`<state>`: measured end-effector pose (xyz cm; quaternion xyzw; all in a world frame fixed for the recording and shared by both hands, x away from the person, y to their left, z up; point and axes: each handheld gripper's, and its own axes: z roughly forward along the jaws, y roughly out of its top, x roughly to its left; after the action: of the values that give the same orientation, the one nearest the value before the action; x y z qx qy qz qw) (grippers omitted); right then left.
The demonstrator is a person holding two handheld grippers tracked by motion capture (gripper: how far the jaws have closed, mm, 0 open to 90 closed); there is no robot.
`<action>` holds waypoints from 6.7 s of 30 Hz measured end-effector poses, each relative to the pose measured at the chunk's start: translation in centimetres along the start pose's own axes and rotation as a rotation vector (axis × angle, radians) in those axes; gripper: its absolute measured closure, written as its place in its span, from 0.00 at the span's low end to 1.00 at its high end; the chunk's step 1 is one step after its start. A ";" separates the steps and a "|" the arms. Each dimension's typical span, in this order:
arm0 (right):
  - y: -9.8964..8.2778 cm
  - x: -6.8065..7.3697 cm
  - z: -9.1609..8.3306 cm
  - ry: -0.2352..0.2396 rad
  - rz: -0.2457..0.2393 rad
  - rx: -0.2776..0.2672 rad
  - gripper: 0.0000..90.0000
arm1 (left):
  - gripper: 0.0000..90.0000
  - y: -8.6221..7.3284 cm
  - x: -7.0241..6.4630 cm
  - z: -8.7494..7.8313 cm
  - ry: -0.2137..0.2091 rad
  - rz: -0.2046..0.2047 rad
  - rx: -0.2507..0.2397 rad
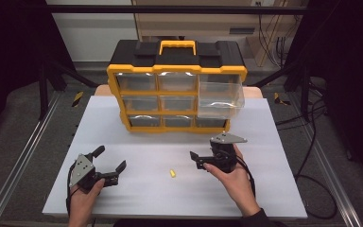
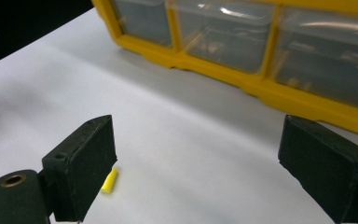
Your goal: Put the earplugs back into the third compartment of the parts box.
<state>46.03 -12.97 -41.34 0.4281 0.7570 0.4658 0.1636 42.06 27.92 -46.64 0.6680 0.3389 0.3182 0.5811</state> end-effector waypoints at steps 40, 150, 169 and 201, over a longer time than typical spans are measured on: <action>-3.9 6.2 5.3 0.081 -0.096 0.183 0.19 | 0.01 0.0 0.0 -0.1 -0.002 0.000 -0.013; -3.6 -5.6 -4.2 -0.189 0.027 -0.150 0.94 | 0.01 0.1 -0.2 0.4 -0.017 0.008 -0.004; -1.5 -6.2 -8.5 -0.250 0.040 -0.320 0.95 | 0.01 0.0 -0.1 0.1 -0.009 0.005 -0.005; 6.1 -5.2 -14.7 -0.246 -0.054 -0.441 0.95 | 0.01 -0.1 -0.2 0.0 -0.007 0.017 0.003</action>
<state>42.56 -24.21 -29.49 0.4152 0.6227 0.5595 0.3561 41.95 27.79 -46.70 0.6727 0.3317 0.3202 0.5787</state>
